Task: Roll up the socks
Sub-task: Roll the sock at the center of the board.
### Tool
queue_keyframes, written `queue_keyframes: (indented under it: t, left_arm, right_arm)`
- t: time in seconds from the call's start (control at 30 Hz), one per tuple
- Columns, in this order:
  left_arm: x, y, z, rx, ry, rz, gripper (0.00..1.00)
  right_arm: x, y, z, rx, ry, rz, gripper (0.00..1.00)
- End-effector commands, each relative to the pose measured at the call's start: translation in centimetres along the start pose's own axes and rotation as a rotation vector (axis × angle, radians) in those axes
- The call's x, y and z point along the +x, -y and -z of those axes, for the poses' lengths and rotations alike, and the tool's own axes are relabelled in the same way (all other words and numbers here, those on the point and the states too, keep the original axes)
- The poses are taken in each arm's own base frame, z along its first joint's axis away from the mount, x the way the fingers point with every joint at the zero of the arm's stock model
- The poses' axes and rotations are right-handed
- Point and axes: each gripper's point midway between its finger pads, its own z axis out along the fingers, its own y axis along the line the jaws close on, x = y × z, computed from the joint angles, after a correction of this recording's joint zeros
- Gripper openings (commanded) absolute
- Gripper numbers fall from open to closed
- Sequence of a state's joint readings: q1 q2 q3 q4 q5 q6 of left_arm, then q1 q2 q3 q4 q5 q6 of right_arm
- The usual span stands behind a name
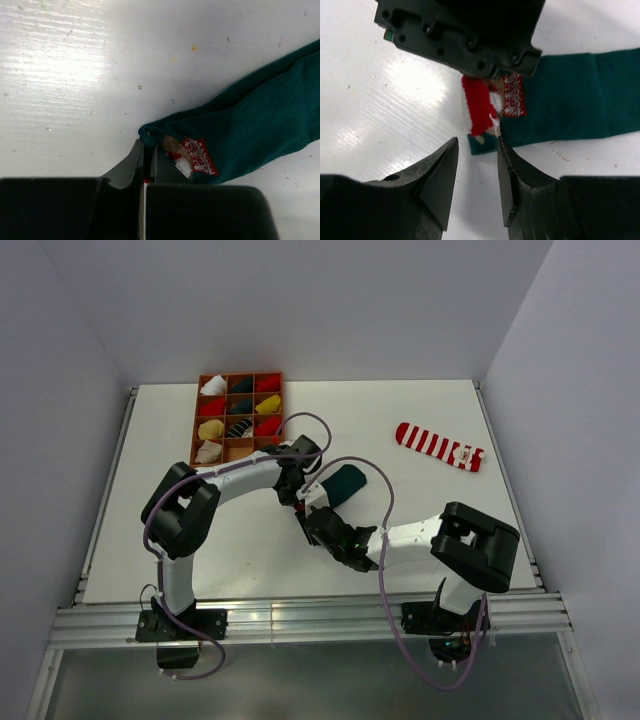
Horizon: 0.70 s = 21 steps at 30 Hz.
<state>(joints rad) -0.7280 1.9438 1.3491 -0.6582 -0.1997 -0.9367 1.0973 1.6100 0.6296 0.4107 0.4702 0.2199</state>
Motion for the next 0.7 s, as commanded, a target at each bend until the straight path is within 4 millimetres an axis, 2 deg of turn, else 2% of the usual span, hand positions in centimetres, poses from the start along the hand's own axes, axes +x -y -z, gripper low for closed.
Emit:
queue_keyframes:
  t: [0.0,0.1,0.33,0.67]
  left_arm:
    - [3.2,-2.1,-0.9,-0.087,-0.106,-0.071,0.01]
    - [3.3,-2.0,-0.9,-0.084,-0.11,-0.074,0.0]
    - [3.3,-2.1,-1.0,-0.089,-0.114,-0.078,0.01]
    - [3.3,-1.9,-1.1,-0.08,-0.12,-0.082,0.0]
  right_arm:
    - [-3.6,-0.1,-0.2,0.038,0.101,0.015,0.45]
    - [-3.5,-0.4,-0.8,0.036,0.088,0.039,0.45]
    - [-1.9,-1.3,-1.9,0.013,0.044,0.064,0.44]
    - [1.8,-1.0,-3.2,0.042,-0.055,0.089,0.41]
